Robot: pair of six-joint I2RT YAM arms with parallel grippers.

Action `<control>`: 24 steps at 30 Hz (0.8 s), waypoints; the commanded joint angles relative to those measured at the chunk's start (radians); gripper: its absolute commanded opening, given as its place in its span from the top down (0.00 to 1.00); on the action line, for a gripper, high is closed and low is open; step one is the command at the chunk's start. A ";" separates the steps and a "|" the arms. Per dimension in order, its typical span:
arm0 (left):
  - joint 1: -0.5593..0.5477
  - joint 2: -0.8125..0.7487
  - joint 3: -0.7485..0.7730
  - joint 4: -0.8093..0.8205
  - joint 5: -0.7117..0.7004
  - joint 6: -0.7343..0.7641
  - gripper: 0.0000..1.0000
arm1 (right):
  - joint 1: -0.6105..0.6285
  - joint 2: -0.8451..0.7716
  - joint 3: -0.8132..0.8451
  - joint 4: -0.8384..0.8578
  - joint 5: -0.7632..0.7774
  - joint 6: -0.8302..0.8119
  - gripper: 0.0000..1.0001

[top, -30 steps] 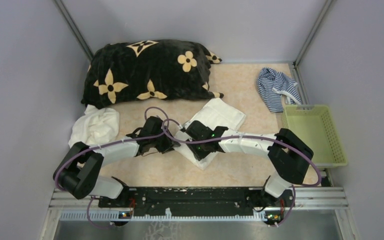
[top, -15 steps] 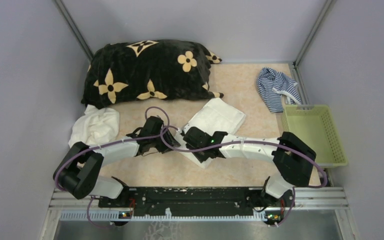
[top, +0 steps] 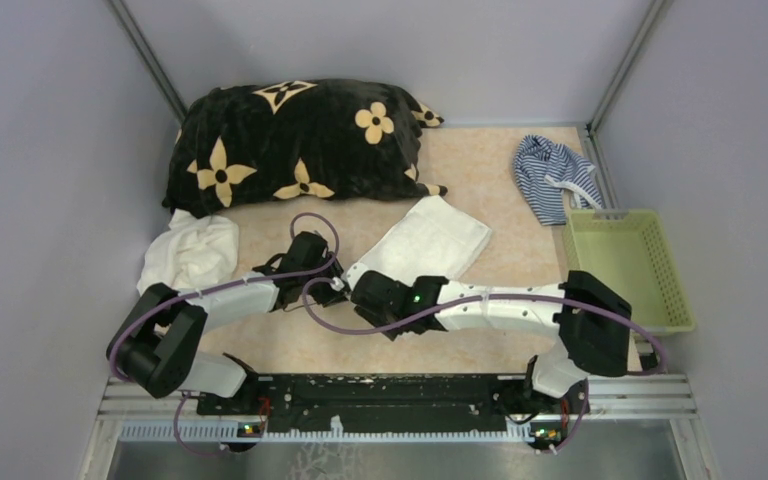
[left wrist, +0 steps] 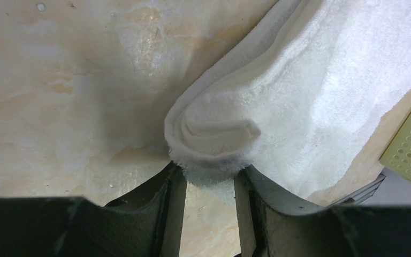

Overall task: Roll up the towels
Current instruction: Roll the towel at the center of the board.

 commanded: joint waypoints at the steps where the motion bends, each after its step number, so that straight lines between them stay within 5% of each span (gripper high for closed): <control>1: 0.008 0.031 -0.006 -0.097 -0.050 0.033 0.57 | 0.020 0.047 0.032 0.061 0.002 -0.016 0.63; 24: 0.008 0.077 0.034 -0.088 -0.033 0.030 0.47 | 0.020 0.298 -0.118 0.029 0.079 0.030 0.56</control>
